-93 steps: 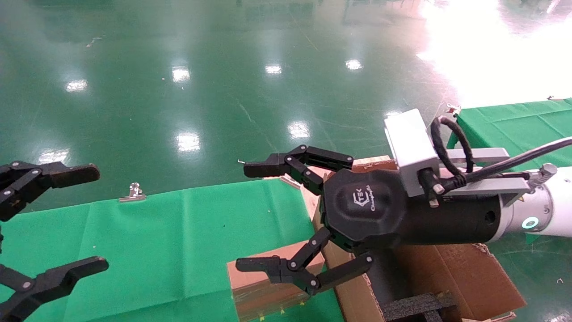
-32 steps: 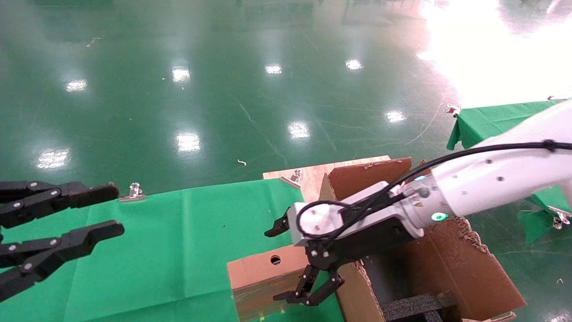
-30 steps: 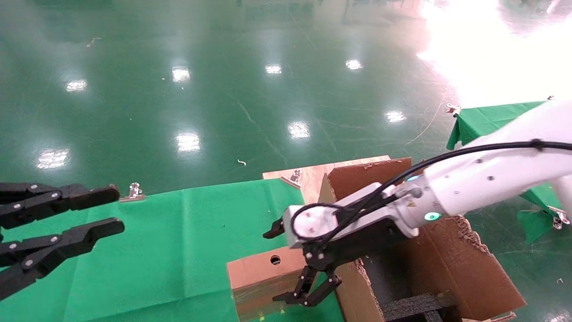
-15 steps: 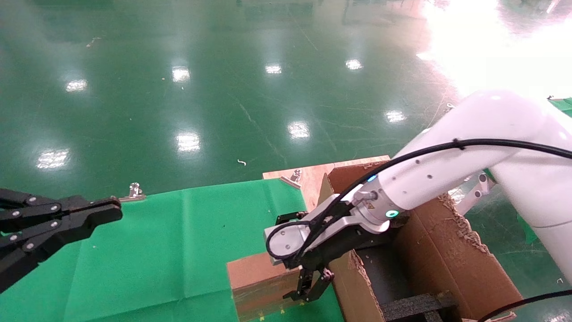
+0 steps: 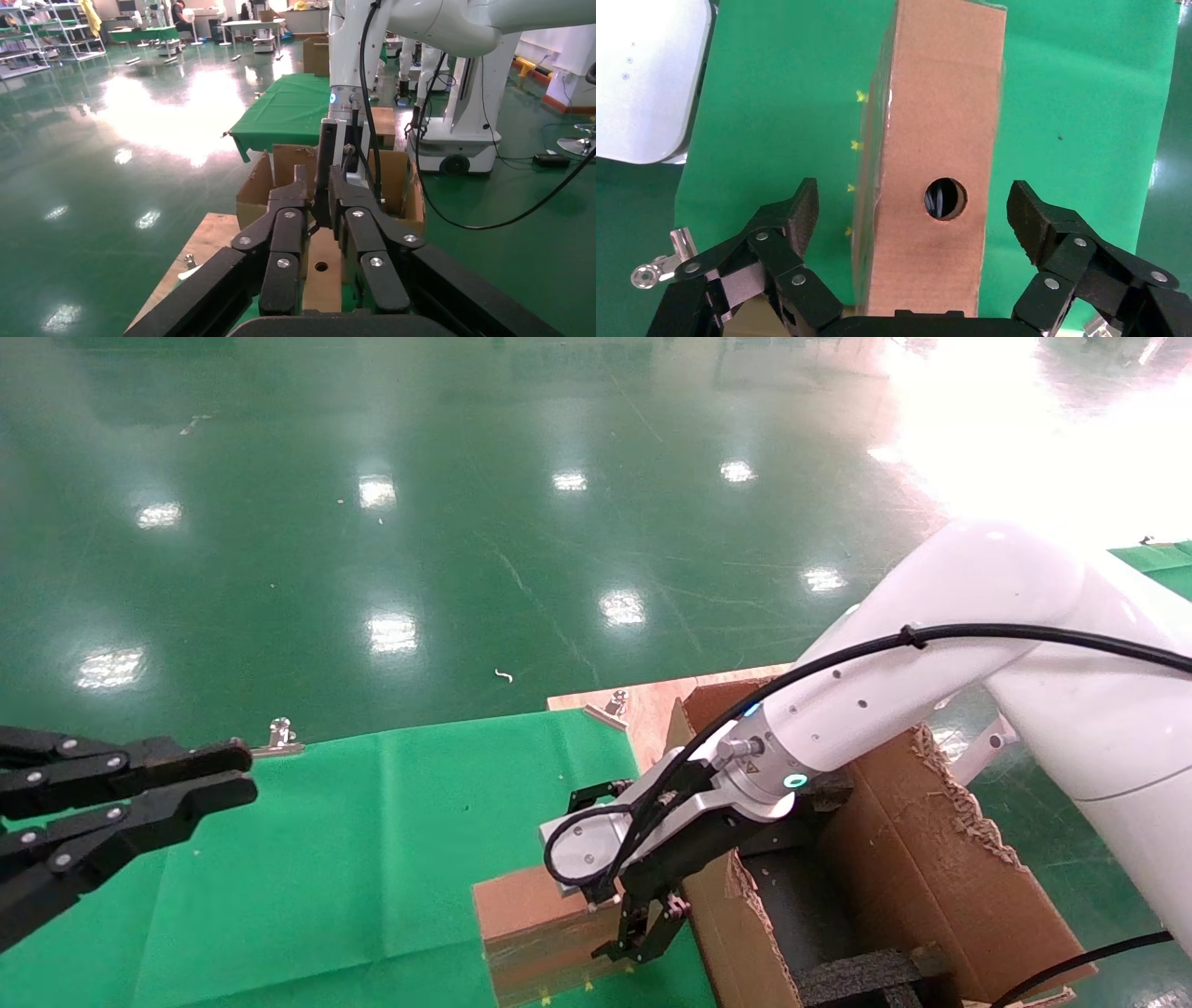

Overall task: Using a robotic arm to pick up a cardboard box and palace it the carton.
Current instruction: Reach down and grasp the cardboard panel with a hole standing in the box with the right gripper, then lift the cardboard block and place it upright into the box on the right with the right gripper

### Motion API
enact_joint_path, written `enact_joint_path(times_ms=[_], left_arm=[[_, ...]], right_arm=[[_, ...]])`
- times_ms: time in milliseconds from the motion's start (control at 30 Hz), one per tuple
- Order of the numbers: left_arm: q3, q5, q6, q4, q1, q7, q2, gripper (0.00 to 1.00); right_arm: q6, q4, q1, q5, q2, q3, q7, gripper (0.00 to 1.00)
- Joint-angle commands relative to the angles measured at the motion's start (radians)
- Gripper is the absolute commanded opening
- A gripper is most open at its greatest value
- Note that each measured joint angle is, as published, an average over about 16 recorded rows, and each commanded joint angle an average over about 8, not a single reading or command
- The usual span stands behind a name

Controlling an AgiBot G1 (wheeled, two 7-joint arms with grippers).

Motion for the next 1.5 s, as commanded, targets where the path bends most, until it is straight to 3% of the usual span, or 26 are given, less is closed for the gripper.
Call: enact_joint_path(times_ms=[33,1100,1267,1500], left_arm=[[0.000,0.000,0.000,0.000,0.000,0.000,0.000,1.00],[0.000,0.000,0.000,0.000,0.000,0.000,0.000,1.00],[0.000,0.000,0.000,0.000,0.000,0.000,0.000,1.00],[0.000,0.000,0.000,0.000,0.000,0.000,0.000,1.00]], right_arm=[[0.000,0.000,0.001,0.000,0.000,0.000,0.000,0.00],[-0.002,-0.002,-0.002,0.024,0.009,0.013,0.000,0.00],[-0.014,-0.054,0.054,0.073,0.017,0.022,-0.012,0.00],[-0.027,-0.201,0.226,0.171,0.043,0.017,-0.057,0.00]])
